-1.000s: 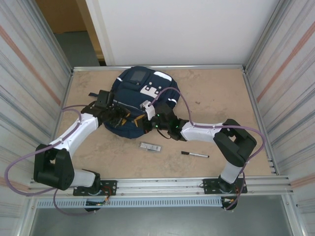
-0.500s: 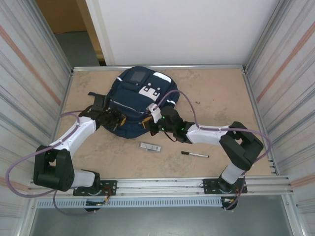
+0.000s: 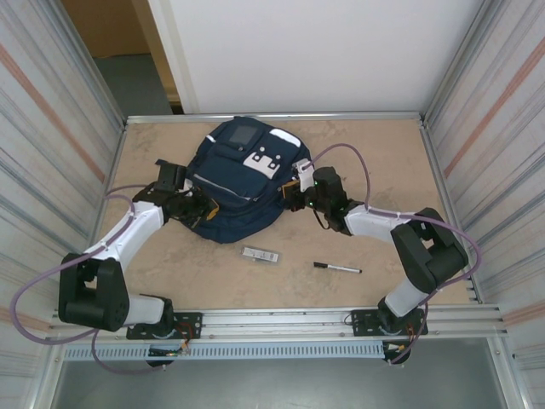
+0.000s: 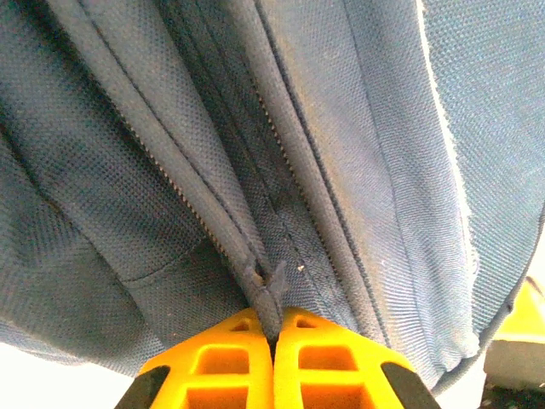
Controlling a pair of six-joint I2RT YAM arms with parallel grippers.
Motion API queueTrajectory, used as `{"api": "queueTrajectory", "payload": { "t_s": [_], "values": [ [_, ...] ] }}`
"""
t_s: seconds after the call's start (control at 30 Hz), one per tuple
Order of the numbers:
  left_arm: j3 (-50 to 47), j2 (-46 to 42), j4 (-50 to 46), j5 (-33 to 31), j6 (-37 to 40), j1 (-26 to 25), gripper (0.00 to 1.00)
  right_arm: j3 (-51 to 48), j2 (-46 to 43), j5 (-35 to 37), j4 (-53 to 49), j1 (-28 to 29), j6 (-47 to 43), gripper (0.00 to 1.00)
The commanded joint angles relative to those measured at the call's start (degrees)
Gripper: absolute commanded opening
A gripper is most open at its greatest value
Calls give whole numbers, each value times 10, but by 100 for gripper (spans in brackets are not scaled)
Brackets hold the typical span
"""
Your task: Pack the student bag
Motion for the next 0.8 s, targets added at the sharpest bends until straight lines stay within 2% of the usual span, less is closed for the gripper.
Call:
{"api": "queueTrajectory", "payload": {
  "t_s": [0.0,0.13,0.27,0.37,0.4,0.47,0.5,0.63,0.77],
  "values": [
    [6,-16,-49,7,64,9,0,25,17,8,0,-20,-7,0],
    [-18,-44,-39,5,64,10,0,20,22,14,1,-31,-6,4],
    [-24,-54,-28,55,79,10,1,14,18,-17,0,-38,-8,10],
    [-25,-67,-36,60,83,9,18,11,-7,-22,-24,-37,-19,15],
    [-23,-73,-44,59,81,10,23,10,-13,-16,-31,-37,-22,18],
    [-24,-88,-51,56,71,15,40,12,-27,-8,-57,-39,-32,28],
    [-26,-95,-49,52,62,15,46,16,-34,-8,-72,-40,-35,31],
    [-35,-107,-13,32,27,15,54,27,-74,28,-141,-35,-41,31],
    [-29,-77,4,15,8,16,56,39,-100,54,-188,-14,-92,33]
  ]
}}
